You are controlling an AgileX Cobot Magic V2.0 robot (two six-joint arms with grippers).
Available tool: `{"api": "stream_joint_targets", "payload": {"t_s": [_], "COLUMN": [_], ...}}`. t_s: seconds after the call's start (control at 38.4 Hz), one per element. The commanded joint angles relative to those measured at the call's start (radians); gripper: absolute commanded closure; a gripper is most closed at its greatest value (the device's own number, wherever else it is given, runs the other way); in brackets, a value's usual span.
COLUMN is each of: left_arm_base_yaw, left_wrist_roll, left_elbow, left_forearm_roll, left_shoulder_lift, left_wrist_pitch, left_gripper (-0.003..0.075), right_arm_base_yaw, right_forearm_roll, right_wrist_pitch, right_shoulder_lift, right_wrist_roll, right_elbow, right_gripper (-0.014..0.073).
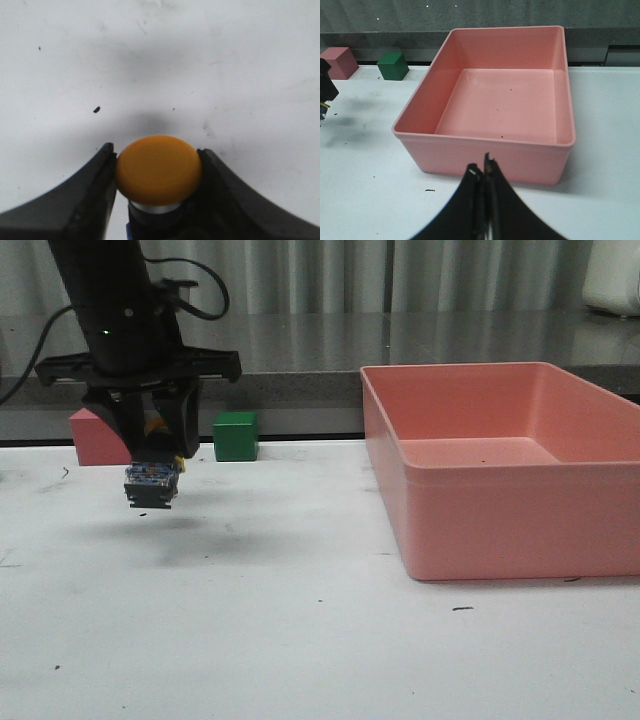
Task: Place and stand button with both arms
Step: 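Lift the button with the left gripper and rotate it upright, then lower the upright button onto the table with the left gripper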
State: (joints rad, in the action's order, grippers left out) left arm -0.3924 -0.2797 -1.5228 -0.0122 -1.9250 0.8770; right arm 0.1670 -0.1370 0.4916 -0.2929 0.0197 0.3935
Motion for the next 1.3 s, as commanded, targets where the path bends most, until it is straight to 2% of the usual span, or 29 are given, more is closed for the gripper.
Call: {"api": "stream_joint_targets", "payload": {"t_s": [0.0,0.34,0.44,0.52,0.6,0.89,1.15,1.28], "left_arm_base_yaw": [-0.008,-0.006,0.016,0.039,0.066,0.136,0.145,0.145], "left_wrist_roll": [-0.002,0.002,0.004,0.004,0.004,0.004,0.006,0.019], "left_elbow": [0.131,0.732,0.875,0.941,0.985,1.006,1.006,1.006], "left_forearm_roll": [-0.044,-0.182,-0.221,-0.221,-0.221,-0.221,-0.221,-0.221], "left_shoulder_lift": [0.168,0.544,0.582,0.577,0.557,0.407,0.188,0.094], "left_wrist_pitch": [-0.252,-1.16,-1.448,-1.582,-1.64,-1.698,-1.971,-2.057], "left_gripper": [0.0573,0.0573,0.0573,0.0573,0.0573,0.0573,0.0572,0.0572], "right_arm_base_yaw": [-0.005,-0.005,-0.005,-0.005,-0.005,-0.005,-0.005,-0.005], "right_forearm_roll": [0.006,0.006,0.006,0.006,0.006,0.006,0.006,0.006], "right_wrist_pitch": [-0.08,-0.08,-0.08,-0.08,-0.08,-0.08,-0.08,-0.08], "right_shoulder_lift": [-0.007,-0.007,-0.007,-0.007,-0.007,-0.007,-0.007,-0.007], "right_wrist_roll": [-0.01,-0.01,-0.01,-0.01,-0.01,-0.01,-0.01,-0.01], "right_elbow": [0.028,0.028,0.028,0.028,0.028,0.028,0.028,0.028], "right_gripper": [0.0662,0.0662,0.0662,0.0662,0.0662,0.0662,0.0662,0.0662]}}
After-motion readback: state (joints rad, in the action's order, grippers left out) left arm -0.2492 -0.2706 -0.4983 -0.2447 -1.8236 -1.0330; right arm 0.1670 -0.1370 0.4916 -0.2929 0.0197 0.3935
